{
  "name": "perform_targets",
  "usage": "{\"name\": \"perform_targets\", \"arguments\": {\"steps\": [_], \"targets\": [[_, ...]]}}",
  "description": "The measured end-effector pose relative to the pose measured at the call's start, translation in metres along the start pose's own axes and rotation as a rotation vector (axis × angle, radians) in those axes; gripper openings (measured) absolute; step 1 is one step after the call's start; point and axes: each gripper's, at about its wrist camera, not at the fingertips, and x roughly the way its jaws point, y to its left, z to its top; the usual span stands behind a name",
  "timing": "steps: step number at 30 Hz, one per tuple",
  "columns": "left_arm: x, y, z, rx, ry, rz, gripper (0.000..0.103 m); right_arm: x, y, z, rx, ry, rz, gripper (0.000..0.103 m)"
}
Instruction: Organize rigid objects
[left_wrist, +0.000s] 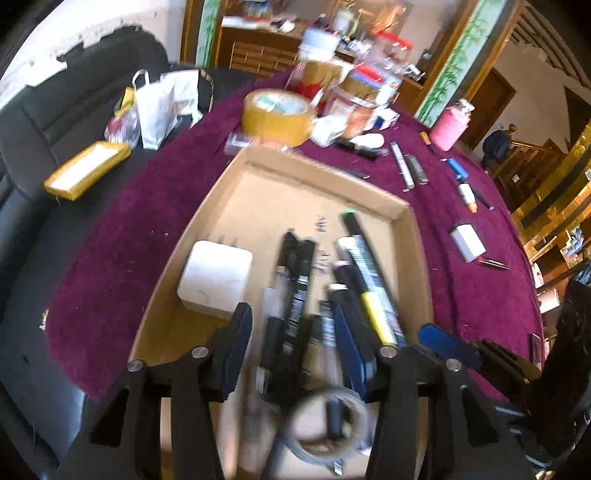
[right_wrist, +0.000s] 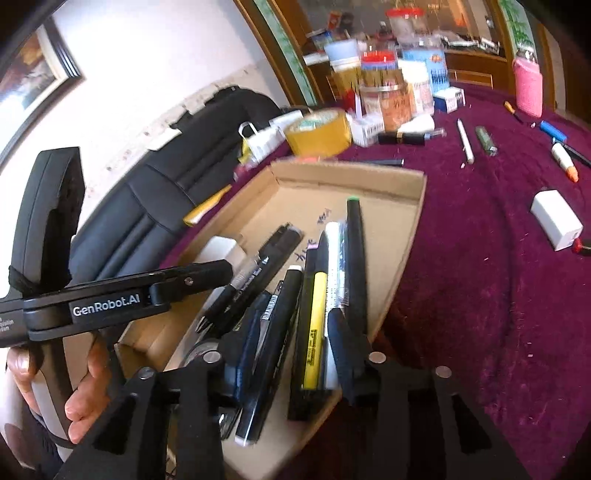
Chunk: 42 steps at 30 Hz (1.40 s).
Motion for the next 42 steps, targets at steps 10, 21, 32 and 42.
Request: {"name": "perform_targets", "arguments": {"steps": [10,21,32,42], "targets": [[-0.032,-0.087,-0.028,0.118,-0.05,0.004,0.055,-0.058,-0.04,-0.012,0.062,-0.05,0.035,0.042],[-0.028,-0.145,-0.049,0.186,-0.023,0.01,0.065,-0.103,-0.087,-0.028,0.133,-0.097,0.021,0.046],[-0.056,-0.092,-0.065,0.071,-0.137,0.258,0.087,-0.097,-0.059,-0.048,0.111,-0.055,0.057,0.068],[-0.091,-0.035,-0.089,-0.028,-0.152,0.316,0.087,-0.073,0.018,-0.053,-0.05,0.065,0.006,0.07]]}}
